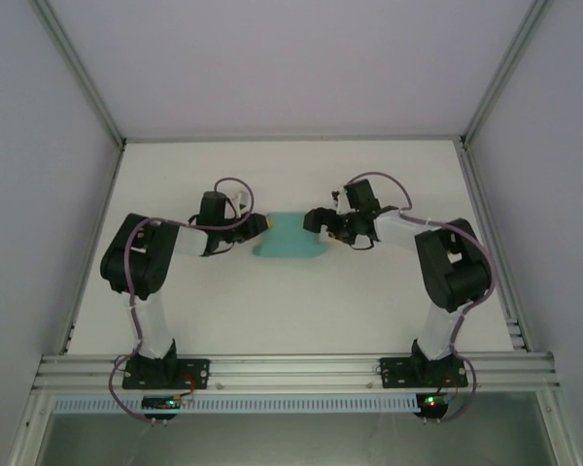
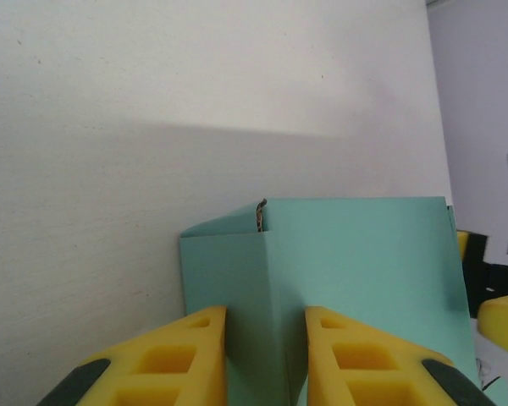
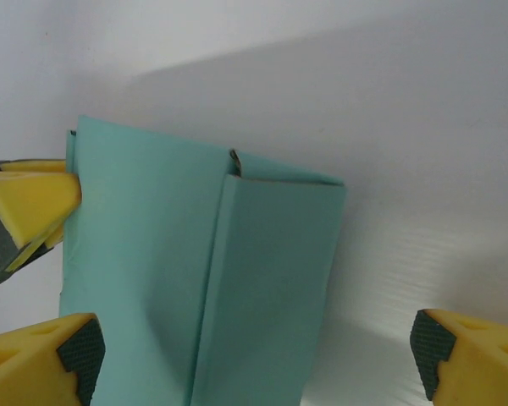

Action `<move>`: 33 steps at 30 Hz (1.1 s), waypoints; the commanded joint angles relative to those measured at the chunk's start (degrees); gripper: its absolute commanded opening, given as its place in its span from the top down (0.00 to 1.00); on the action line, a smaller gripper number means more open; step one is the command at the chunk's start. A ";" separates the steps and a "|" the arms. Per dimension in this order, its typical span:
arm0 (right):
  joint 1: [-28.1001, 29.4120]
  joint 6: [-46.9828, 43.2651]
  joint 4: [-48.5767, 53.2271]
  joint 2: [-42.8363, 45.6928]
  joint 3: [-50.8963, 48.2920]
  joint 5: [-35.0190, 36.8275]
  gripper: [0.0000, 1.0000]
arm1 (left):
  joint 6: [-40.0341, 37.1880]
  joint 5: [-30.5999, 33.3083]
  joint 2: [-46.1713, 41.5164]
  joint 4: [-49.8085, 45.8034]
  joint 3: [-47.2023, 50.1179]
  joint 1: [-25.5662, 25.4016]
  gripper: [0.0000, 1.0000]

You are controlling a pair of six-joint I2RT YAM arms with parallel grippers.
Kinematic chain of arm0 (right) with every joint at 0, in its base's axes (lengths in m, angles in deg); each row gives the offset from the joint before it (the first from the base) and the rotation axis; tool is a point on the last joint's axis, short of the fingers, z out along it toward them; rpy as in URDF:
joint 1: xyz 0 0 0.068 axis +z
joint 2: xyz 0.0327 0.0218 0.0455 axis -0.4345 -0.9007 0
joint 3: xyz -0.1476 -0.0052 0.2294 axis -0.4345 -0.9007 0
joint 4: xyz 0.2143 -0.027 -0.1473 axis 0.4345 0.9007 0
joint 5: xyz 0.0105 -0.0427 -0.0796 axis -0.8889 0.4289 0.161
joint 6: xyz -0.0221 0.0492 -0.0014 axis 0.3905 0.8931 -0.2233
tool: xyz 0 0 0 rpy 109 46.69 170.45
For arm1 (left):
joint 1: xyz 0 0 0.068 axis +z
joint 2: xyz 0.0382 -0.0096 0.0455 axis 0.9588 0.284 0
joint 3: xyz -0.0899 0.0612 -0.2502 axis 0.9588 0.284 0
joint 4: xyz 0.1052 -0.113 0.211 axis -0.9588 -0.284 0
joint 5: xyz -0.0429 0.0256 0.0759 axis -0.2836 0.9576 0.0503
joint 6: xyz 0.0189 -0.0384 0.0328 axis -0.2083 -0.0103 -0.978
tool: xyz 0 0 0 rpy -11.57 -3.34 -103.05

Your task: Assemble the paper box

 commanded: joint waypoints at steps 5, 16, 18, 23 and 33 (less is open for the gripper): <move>0.63 6.92 -5.48 -4.73 2.92 -11.61 0.21 | 2.58 0.55 4.53 -2.40 3.16 0.63 0.77; -0.93 17.26 -20.27 0.28 -1.04 -16.72 0.65 | -3.51 -0.02 -2.87 -4.79 -1.94 -1.21 0.67; -1.03 16.19 -18.29 2.03 -1.05 -16.55 0.65 | -6.58 0.36 -5.19 -8.56 -4.77 -2.04 0.56; -2.96 12.50 -7.68 8.42 -1.08 -13.01 0.65 | -17.91 12.97 -14.06 -18.78 -9.42 -4.35 0.00; -13.29 6.36 28.45 19.43 7.24 -6.31 0.63 | -66.12 31.91 -29.71 -14.50 -4.24 -22.89 0.00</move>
